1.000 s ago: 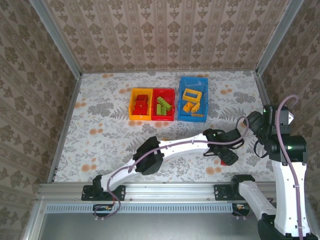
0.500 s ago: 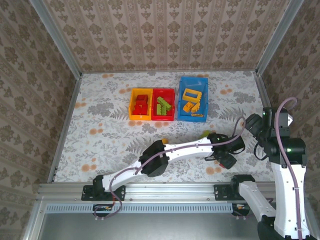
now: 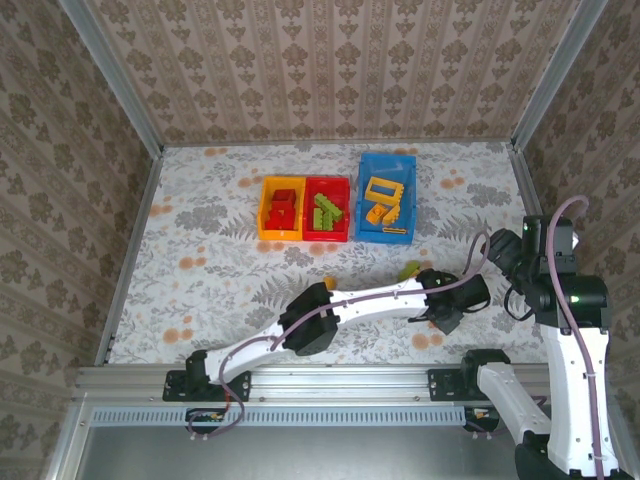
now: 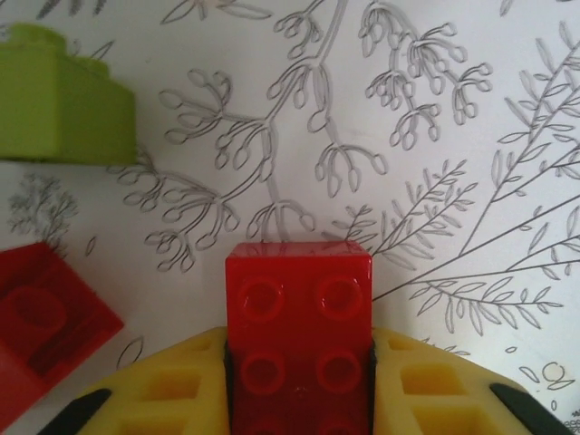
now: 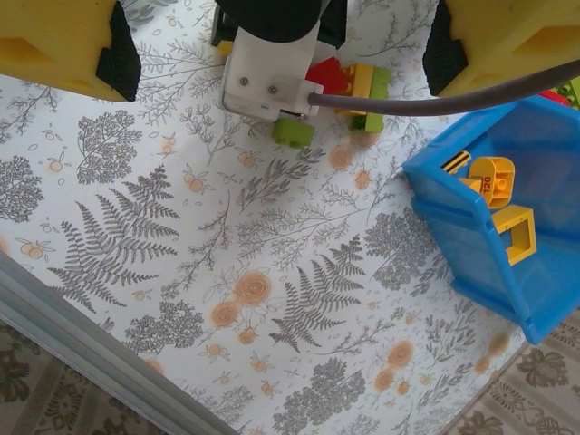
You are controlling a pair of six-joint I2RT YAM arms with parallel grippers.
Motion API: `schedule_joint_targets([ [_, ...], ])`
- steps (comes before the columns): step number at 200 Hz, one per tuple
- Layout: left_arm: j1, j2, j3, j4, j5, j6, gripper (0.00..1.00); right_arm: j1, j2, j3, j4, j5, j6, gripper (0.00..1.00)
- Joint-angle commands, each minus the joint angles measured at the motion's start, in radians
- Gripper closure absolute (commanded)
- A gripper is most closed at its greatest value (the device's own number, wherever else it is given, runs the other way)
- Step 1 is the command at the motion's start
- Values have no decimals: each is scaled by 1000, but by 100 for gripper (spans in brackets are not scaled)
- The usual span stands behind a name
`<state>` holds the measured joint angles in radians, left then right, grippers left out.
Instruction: Sort the legos into containers by color
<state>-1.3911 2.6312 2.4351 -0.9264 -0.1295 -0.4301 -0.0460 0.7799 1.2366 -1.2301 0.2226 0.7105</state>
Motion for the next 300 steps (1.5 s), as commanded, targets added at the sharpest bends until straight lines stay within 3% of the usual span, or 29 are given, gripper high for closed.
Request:
schedule_joint_targets([
  [1, 7, -17, -131, -80, -75, 30, 81, -1, 4, -16, 30, -44, -2, 16],
  [95, 73, -260, -434, 19, -55, 17, 92, 4, 59, -66, 96, -156, -43, 26],
  [139, 138, -516, -678, 55, -71, -41, 93, 74, 71, -87, 149, -215, -125, 28],
  [182, 334, -800, -936, 56, -73, -132, 93, 380, 100, -190, 372, -240, -154, 29],
  [220, 569, -953, -1033, 48, -63, -106, 93, 640, 268, -246, 662, -303, -214, 30],
  [260, 791, -900, -970, 59, -19, -34, 92, 762, 504, -158, 832, -379, -328, 29],
  [300, 907, -727, -818, 73, 42, -3, 92, 778, 645, -70, 886, -410, -347, 29],
])
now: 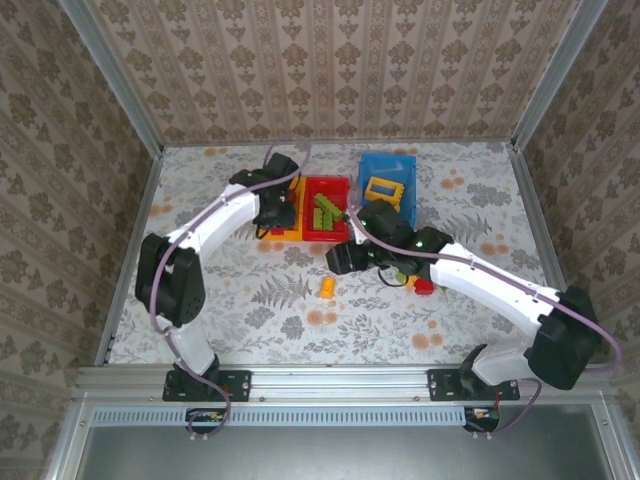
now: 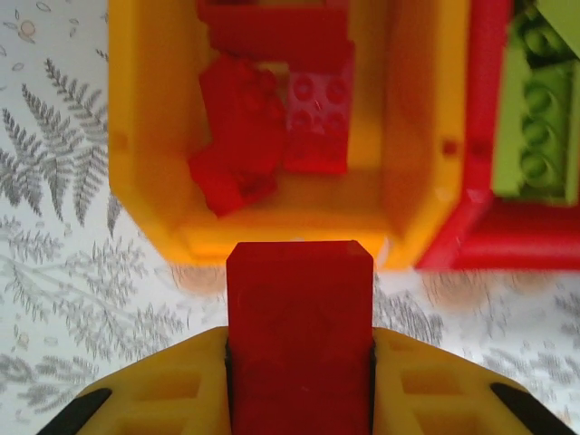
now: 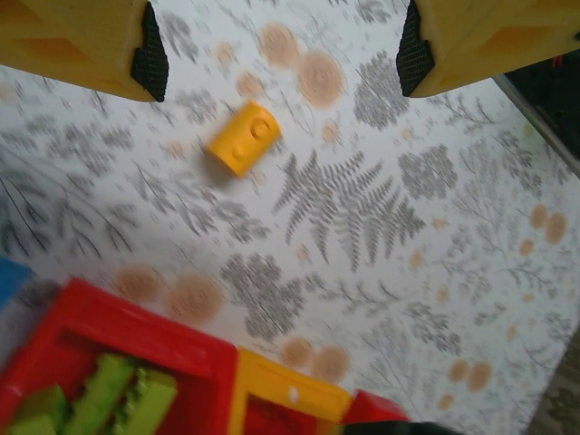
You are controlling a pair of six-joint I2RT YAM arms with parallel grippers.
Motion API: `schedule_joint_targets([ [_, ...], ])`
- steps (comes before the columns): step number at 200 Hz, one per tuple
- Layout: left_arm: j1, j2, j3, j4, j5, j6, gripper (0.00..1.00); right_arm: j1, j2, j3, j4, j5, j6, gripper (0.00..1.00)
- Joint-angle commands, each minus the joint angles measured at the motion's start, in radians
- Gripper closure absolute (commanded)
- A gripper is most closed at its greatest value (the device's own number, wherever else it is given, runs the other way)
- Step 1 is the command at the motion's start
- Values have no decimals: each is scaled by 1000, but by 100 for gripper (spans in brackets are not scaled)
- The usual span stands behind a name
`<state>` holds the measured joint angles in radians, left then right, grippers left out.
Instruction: Sort the legos into containers by color
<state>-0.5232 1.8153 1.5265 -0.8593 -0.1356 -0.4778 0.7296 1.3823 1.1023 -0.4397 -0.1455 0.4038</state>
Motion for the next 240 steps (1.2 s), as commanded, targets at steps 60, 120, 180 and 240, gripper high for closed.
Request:
schedule_joint_targets([
  [60, 60, 267, 244, 2, 103, 50, 86, -4, 121, 108, 63, -23, -15, 28],
  [120, 60, 224, 211, -12, 100, 56, 59, 13, 225, 123, -4, 1, 44, 28],
  [180, 60, 73, 103, 11, 124, 46, 45, 106, 346, 111, -40, 87, 223, 28],
  [240, 30, -166, -83, 90, 181, 39, 45, 135, 462, 150, -172, 152, 472, 31],
])
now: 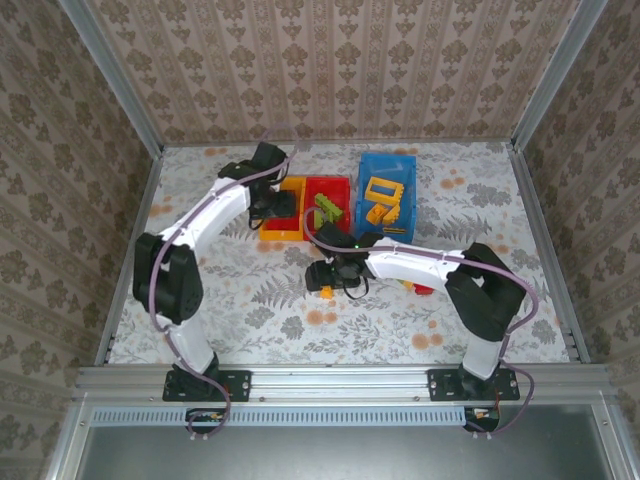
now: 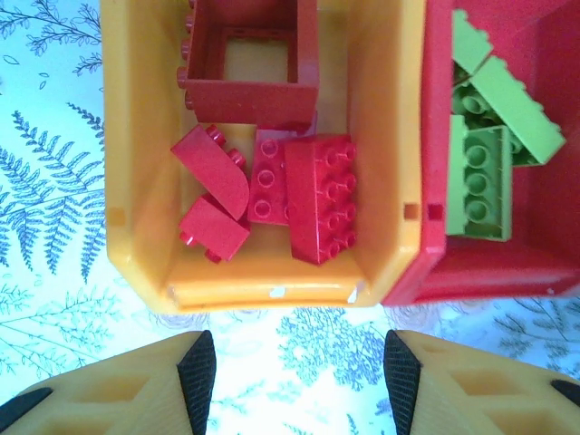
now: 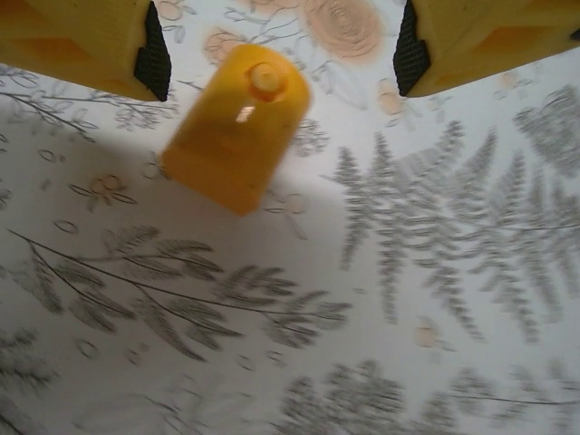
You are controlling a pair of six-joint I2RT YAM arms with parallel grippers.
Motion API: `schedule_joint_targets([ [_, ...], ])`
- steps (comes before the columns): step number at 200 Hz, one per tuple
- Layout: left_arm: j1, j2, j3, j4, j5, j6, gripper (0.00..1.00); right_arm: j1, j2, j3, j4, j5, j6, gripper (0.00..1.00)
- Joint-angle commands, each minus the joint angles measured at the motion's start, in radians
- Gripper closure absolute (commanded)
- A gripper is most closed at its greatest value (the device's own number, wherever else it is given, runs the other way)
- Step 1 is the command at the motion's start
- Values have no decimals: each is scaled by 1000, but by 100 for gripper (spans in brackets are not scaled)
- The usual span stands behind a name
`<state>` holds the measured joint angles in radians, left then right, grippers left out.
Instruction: Sort the legos into containers by color
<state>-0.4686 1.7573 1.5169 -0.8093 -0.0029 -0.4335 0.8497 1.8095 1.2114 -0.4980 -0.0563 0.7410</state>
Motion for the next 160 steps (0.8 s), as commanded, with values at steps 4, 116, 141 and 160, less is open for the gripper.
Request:
schedule_joint_targets([
  [4, -33, -131, -91, 46, 56, -5, 45, 16, 41, 45, -121, 65, 143, 31],
  [116, -153, -640, -493, 125, 184, -31, 46, 28, 187, 169, -176, 117, 208, 64],
  [141, -162, -673, -499, 144, 209, -40, 46, 22, 114, 155, -197, 188, 183, 75],
  [160, -188, -660, -476, 173, 214, -39, 46, -4, 15, 127, -211, 244, 146, 78],
])
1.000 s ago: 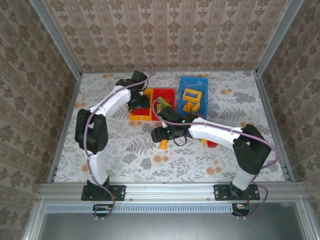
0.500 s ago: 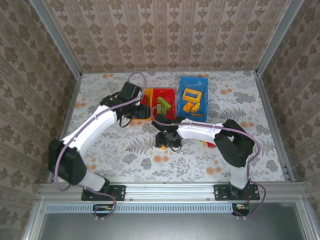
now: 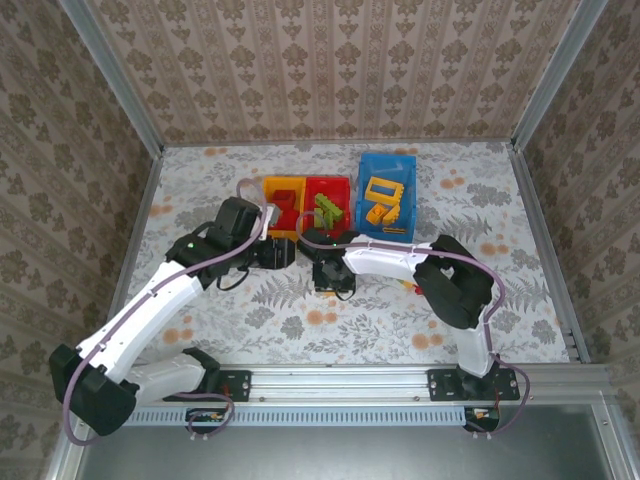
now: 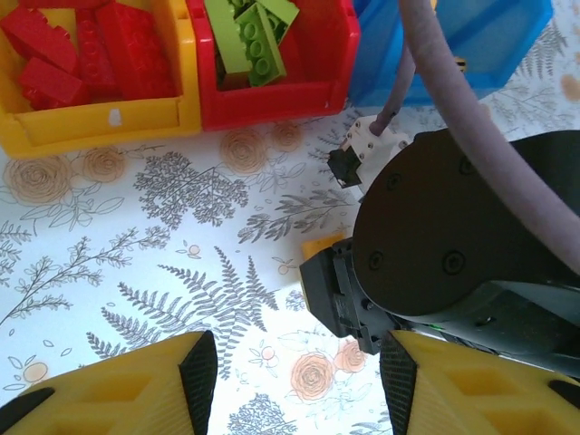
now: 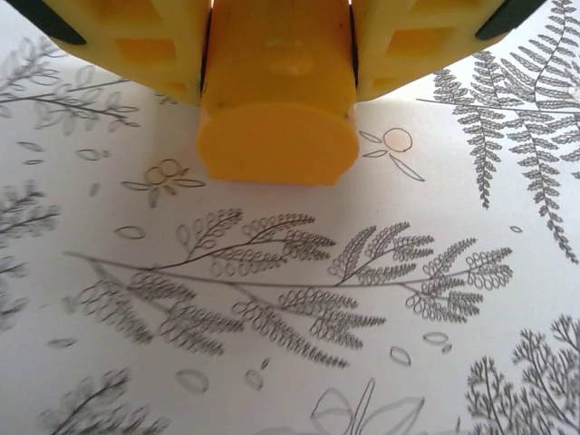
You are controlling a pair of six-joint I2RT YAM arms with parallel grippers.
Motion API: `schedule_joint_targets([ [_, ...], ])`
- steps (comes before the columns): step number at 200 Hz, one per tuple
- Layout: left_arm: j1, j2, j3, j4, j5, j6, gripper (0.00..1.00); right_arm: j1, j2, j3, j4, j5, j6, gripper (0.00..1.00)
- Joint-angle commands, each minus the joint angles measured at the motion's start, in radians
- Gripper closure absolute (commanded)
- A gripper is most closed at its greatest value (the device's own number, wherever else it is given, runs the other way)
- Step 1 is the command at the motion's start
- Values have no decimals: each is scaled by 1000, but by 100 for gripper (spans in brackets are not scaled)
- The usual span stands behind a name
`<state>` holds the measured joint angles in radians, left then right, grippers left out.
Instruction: Sort the legos into containers by color
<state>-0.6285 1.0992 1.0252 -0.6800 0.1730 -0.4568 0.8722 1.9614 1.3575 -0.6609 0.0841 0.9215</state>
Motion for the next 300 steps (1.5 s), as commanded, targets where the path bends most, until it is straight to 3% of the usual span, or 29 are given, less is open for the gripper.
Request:
schedule_joint_targets([
  [1, -30, 0, 16, 45, 39, -16, 46, -27, -142, -20, -49, 106, -37, 78],
  [55, -158, 199, 150, 154, -6, -15, 47, -259, -279, -40, -88, 132, -207, 78],
  [120, -240, 389, 297, 180, -22, 36, 47, -444, -39, 203, -153, 157, -275, 72],
  [149, -259, 426, 305, 184, -19, 41, 47, -466, 31, 267, -162, 152, -286, 67],
  [214, -284, 450, 294, 172, -3, 70, 47, -466, 15, 270, -175, 146, -281, 39],
  [264, -288, 472, 294, 171, 41, 89, 46, -445, -145, 244, -155, 181, -307, 38],
  [300, -306, 549, 325, 165, 86, 106, 44, -444, -343, 94, -117, 218, -332, 39],
])
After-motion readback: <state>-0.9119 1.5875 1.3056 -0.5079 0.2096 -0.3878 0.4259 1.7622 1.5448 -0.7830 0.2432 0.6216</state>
